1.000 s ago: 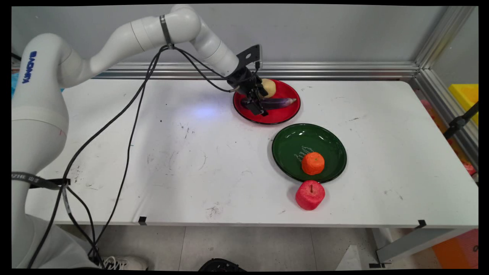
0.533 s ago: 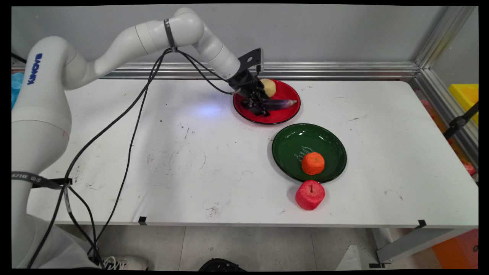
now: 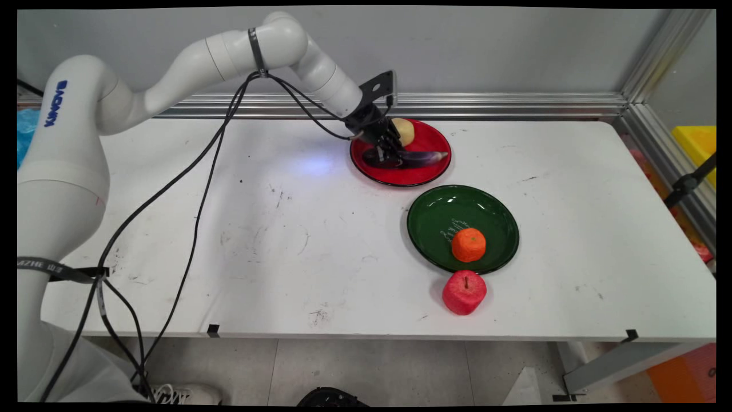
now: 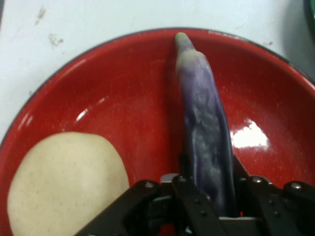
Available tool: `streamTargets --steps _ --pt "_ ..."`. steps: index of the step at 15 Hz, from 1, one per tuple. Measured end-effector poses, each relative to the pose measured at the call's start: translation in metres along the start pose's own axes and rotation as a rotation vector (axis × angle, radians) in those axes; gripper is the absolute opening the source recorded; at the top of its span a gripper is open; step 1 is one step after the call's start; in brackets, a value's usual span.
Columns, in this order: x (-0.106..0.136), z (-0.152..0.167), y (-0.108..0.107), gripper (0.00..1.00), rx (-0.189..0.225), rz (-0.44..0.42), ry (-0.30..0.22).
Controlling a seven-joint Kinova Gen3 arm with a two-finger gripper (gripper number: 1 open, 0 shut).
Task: Place the picked object on the green plate
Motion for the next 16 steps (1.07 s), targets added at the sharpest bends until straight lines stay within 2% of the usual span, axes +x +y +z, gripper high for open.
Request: streamTargets --steps 7,11,16 --pt "0.023 -0.022 0.010 0.00 -0.003 -0.049 0.031" --pt "0.049 -0.039 0.029 0.00 -0.018 -0.111 0.060" --pt "0.089 -0.054 0.064 0.00 -0.063 -0.184 0.102"
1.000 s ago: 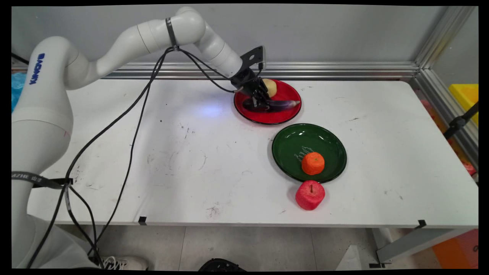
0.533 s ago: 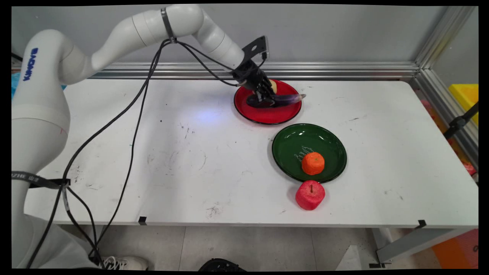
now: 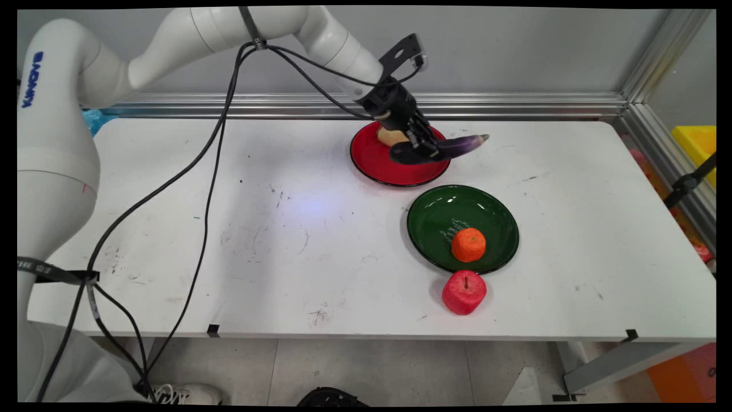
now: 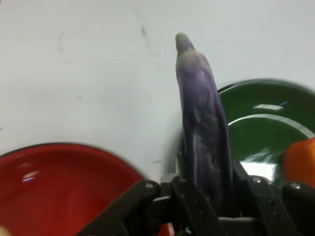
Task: Place the picked object on the green plate
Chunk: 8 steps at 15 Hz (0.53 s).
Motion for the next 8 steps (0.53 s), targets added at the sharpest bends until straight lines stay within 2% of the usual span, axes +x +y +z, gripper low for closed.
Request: streamTargets --steps 4,8 --pt "0.015 0.003 0.033 0.00 -0.028 -0.051 0.020" --pt "0.020 0.013 0.059 0.00 -0.036 -0.073 0.028"
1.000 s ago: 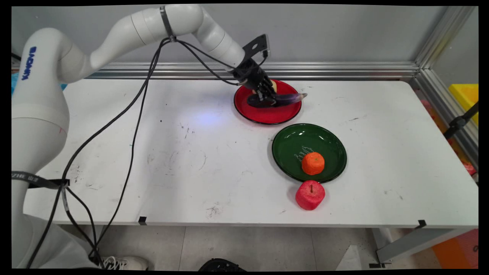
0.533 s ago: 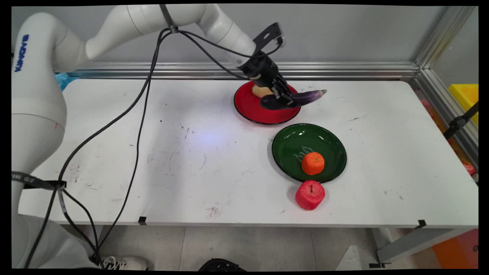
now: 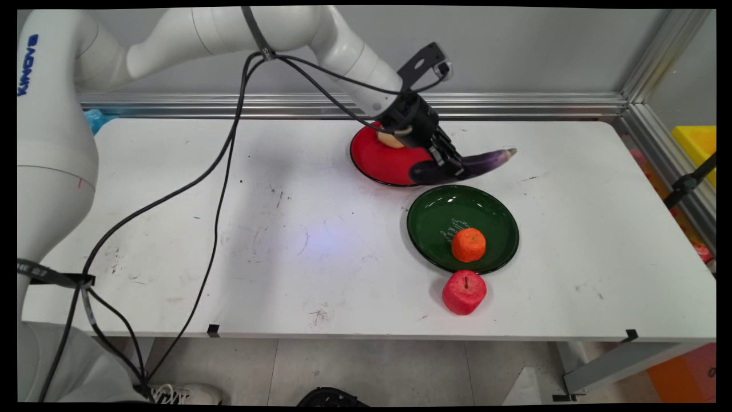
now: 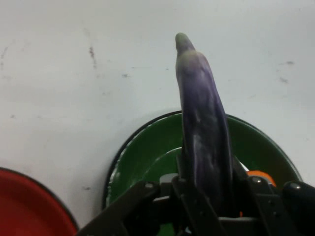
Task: Place the picked object on the green plate
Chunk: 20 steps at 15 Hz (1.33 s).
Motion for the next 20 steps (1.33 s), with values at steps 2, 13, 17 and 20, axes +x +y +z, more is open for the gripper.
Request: streamTargets --steps 2,13,17,20 --pt "-0.001 0.007 0.011 0.00 0.002 -0.005 0.002" --pt "-0.025 0.043 0.031 0.00 0.041 -0.027 -0.013" --pt "-0.036 0.056 0.028 0.00 0.056 -0.020 -0.021" --pt "-0.043 0.063 0.025 0.00 0.062 -0.016 -0.027"
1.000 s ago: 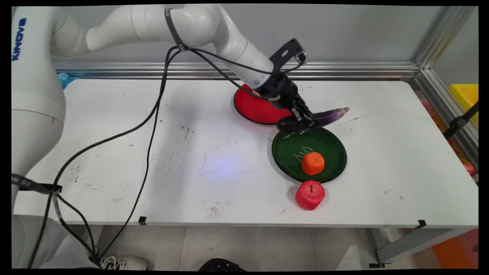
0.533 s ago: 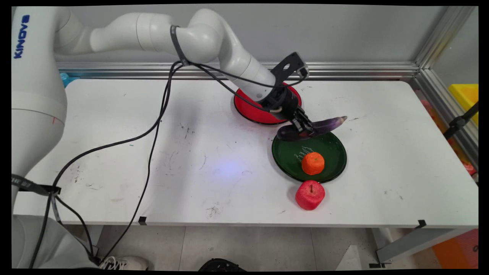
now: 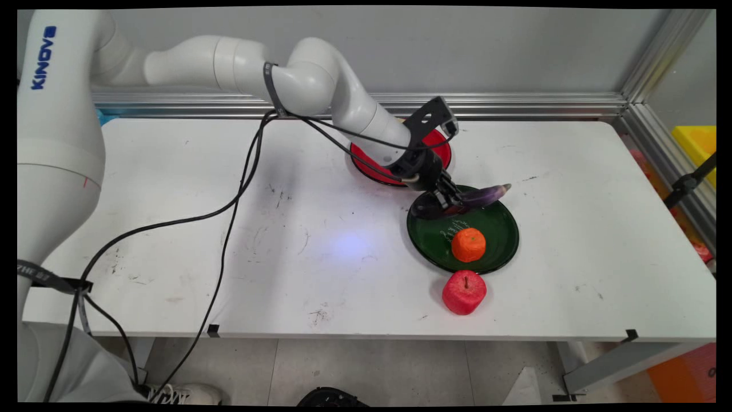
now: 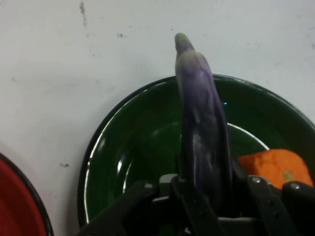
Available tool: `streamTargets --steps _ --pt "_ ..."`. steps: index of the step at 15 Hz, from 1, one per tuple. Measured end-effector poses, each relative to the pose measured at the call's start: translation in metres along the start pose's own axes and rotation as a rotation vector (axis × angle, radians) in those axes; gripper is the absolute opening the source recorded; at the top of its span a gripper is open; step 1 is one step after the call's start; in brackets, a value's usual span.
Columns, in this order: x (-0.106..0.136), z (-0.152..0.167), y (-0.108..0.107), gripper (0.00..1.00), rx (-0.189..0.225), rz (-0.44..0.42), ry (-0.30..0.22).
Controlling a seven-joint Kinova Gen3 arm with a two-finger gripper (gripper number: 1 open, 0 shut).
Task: Place the picked object on the green plate
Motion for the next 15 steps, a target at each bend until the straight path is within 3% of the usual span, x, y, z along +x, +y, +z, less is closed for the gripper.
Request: streamTargets --steps 8,9,15 --pt "-0.015 0.017 -0.005 0.00 0.013 0.010 -0.006" --pt "-0.015 0.018 -0.005 1.00 0.014 0.010 -0.005" --pt "-0.015 0.021 -0.008 1.00 0.017 0.011 0.003"
